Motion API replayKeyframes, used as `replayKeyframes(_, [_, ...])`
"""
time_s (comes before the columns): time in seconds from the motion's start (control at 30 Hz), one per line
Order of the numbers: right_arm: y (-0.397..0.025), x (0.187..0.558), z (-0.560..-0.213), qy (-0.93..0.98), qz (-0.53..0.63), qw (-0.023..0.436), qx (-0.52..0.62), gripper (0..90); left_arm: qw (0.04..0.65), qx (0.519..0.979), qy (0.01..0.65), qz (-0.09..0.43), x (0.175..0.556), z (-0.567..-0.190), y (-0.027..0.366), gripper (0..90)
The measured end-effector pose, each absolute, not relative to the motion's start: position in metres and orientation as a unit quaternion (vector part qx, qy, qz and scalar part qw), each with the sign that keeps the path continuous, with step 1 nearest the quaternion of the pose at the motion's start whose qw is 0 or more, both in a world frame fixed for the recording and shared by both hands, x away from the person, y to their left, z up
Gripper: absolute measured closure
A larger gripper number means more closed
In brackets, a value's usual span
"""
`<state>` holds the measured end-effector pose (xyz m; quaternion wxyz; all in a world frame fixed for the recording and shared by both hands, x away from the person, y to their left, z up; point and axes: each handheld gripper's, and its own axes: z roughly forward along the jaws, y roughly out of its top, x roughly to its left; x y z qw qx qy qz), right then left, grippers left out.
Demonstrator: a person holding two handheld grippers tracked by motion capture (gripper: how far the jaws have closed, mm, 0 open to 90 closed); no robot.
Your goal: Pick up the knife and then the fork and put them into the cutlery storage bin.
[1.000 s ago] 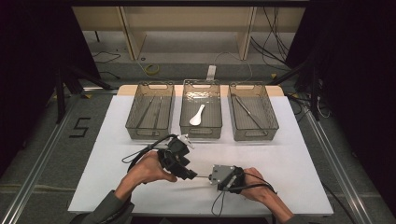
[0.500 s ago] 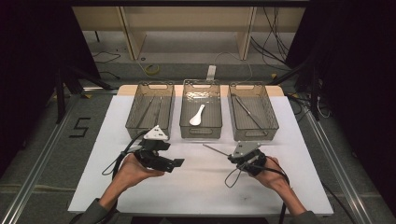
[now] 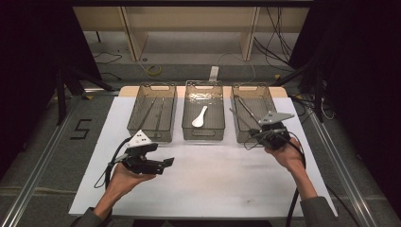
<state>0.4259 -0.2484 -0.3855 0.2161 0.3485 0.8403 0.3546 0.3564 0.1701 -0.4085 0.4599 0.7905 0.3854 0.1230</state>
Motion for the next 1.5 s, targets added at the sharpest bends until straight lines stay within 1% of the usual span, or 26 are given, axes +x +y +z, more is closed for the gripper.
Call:
replayKeyframes(0.1, [-0.255, 0.439, -0.374, 0.829, 0.357, 0.219, 0.371, 88.3, 0.491, 0.770, 0.394, 0.109, 0.356, -0.410, 0.179, 15.9])
replayKeyframes(0.27, [-0.263, 0.462, -0.363, 0.817, 0.349, 0.224, 0.401, 88.3, 0.499, 0.756, 0.398, 0.142, 0.354, -0.412, 0.189, 15.9])
replayKeyframes(0.5, [-0.266, 0.497, -0.358, 0.803, 0.344, 0.216, 0.437, 88.3, 0.504, 0.753, 0.394, 0.155, 0.351, -0.412, 0.195, 15.8])
replayKeyframes(0.8, [-0.261, 0.527, -0.372, 0.787, 0.334, 0.199, 0.478, 88.2, 0.503, 0.751, 0.393, 0.169, 0.347, -0.413, 0.199, 15.7])
replayKeyframes(1.07, [-0.261, 0.540, -0.391, 0.775, 0.323, 0.181, 0.513, 88.1, 0.509, 0.747, 0.389, 0.176, 0.345, -0.414, 0.200, 15.7])
replayKeyframes(1.17, [-0.258, 0.544, -0.396, 0.774, 0.315, 0.177, 0.521, 88.1, 0.516, 0.742, 0.394, 0.168, 0.345, -0.413, 0.201, 15.6])
replayKeyframes(1.33, [-0.255, 0.548, -0.404, 0.766, 0.308, 0.165, 0.539, 87.8, 0.514, 0.743, 0.393, 0.169, 0.344, -0.414, 0.201, 15.7])
replayKeyframes(1.43, [-0.254, 0.550, -0.410, 0.764, 0.295, 0.156, 0.552, 86.6, 0.512, 0.744, 0.394, 0.171, 0.344, -0.414, 0.201, 15.6])
replayKeyframes(1.47, [-0.254, 0.550, -0.412, 0.763, 0.297, 0.153, 0.553, 84.2, 0.510, 0.744, 0.395, 0.175, 0.344, -0.414, 0.201, 15.6])
replayKeyframes(1.5, [-0.254, 0.550, -0.413, 0.762, 0.305, 0.145, 0.553, 78.3, 0.510, 0.743, 0.396, 0.175, 0.344, -0.414, 0.202, 15.6])
